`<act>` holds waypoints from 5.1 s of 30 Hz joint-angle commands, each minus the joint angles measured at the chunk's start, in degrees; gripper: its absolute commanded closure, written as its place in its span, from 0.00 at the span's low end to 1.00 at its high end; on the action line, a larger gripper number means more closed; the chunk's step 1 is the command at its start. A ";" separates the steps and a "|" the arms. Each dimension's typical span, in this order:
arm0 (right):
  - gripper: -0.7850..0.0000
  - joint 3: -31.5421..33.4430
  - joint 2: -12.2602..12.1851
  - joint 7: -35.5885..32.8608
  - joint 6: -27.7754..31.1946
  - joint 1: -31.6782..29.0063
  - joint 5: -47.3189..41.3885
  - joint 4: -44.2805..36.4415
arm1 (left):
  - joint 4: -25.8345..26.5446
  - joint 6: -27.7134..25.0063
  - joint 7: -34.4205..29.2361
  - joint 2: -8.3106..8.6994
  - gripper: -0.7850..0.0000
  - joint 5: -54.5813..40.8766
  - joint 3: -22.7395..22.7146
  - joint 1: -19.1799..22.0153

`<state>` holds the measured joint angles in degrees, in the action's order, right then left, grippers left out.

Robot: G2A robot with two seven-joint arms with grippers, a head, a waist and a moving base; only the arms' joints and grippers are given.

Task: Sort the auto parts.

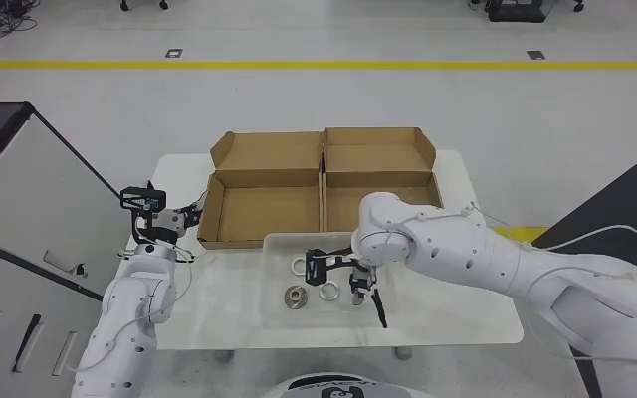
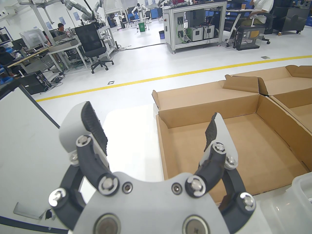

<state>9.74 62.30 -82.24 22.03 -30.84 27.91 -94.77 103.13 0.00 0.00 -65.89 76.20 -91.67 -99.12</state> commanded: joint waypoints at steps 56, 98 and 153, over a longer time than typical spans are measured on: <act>0.50 4.78 3.63 2.10 -4.60 -5.67 8.62 8.95 | 0.00 0.00 0.00 0.00 0.00 0.00 0.00 0.00; 0.66 7.61 5.02 0.16 -5.03 -8.66 12.58 10.93 | 0.00 0.00 0.00 0.00 0.00 0.00 0.00 0.00; 1.00 29.20 -2.48 -1.05 -5.52 -14.41 -4.43 2.19 | 0.00 0.00 0.00 0.00 0.00 0.00 0.00 0.00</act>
<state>36.43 60.58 -83.73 16.07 -44.20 25.27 -92.40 103.13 0.00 0.00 -65.89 76.20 -91.67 -99.12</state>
